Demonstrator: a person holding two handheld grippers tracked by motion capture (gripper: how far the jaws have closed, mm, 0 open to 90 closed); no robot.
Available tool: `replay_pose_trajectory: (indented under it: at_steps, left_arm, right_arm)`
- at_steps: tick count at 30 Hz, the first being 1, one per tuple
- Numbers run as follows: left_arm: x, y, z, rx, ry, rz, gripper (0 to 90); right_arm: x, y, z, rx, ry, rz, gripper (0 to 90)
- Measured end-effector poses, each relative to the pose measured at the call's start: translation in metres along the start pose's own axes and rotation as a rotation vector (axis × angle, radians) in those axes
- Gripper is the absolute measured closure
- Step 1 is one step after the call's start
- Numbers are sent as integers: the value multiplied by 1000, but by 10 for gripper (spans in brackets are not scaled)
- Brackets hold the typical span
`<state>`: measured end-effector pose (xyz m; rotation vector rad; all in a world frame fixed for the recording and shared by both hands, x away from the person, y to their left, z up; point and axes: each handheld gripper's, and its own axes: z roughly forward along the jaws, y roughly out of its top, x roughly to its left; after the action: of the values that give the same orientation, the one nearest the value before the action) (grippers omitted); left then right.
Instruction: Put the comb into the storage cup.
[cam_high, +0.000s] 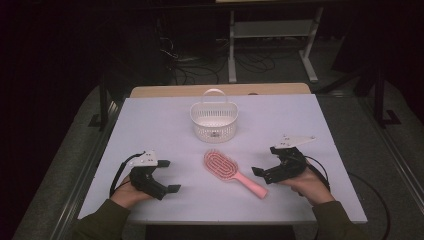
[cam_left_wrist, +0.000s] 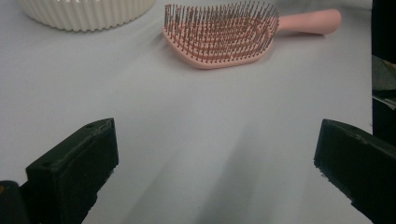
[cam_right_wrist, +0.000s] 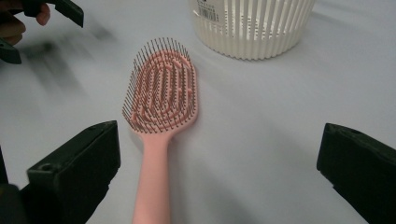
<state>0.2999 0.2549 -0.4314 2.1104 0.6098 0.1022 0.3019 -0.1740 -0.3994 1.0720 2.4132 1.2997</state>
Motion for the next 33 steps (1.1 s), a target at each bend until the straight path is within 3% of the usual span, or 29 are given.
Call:
replay_pose_trajectory:
  at_steps: [33]
  left_arm:
    - [2,0,-1,-4,0,-8,0]
  right_arm:
    - [10,28,29,8,37,-25,0]
